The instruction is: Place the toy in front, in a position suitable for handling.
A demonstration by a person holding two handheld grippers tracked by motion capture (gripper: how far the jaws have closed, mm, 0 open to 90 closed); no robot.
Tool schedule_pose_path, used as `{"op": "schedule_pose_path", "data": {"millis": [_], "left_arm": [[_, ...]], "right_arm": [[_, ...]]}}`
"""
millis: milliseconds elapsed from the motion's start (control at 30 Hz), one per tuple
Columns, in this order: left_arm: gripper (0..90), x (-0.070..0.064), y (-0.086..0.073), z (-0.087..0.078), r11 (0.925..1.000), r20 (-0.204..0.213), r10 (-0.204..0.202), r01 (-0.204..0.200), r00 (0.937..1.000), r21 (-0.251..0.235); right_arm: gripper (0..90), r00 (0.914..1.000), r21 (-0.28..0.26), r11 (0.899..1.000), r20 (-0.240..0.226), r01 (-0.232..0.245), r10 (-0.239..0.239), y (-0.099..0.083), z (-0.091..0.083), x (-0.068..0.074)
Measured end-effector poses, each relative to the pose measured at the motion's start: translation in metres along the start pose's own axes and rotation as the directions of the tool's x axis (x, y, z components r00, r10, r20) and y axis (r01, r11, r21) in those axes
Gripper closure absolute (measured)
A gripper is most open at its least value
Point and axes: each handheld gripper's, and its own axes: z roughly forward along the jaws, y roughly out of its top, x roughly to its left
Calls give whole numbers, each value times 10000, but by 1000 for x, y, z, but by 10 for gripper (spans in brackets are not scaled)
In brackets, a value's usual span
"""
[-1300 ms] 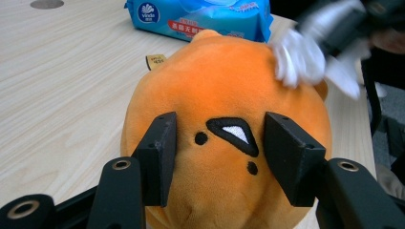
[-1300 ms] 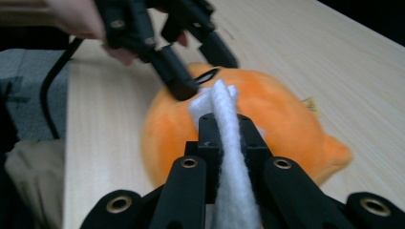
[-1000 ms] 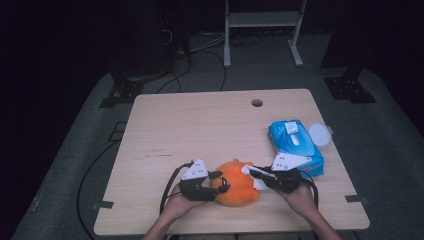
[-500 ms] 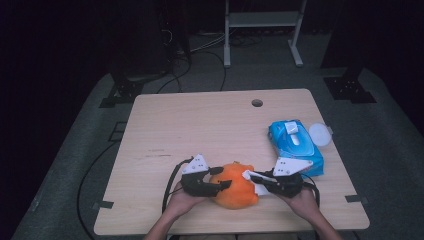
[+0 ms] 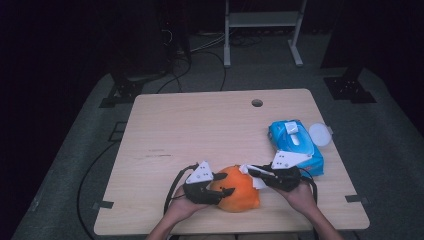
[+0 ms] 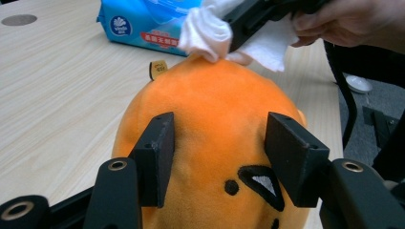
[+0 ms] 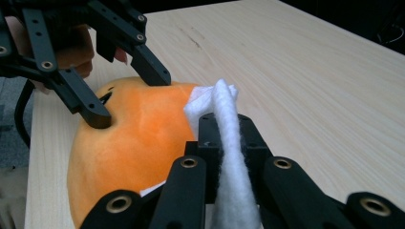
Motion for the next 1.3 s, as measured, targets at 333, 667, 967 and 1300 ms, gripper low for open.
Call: {"op": "schedule_pose_path", "data": {"millis": [333,667,967,1300], "left_arm": [[82,22,5,13,9764,686,-1971,1896,9780,1037],[445,1,16,5,9963,-354,711,-726,9968,-454],[147,14,12,4,9958,519,-863,877,9949,-248],[406,-2,17,6,9945,-456,1046,-1046,9935,24]], "right_arm": [[819,9909,320,9942,-916,1023,-990,-5,-8,23],[822,9999,-539,9985,73,123,-120,4,-25,-4],[823,9985,-123,9999,-555,21,-28,-3,-14,2],[825,9954,-549,9958,-577,731,-762,18,-11,23]]}}
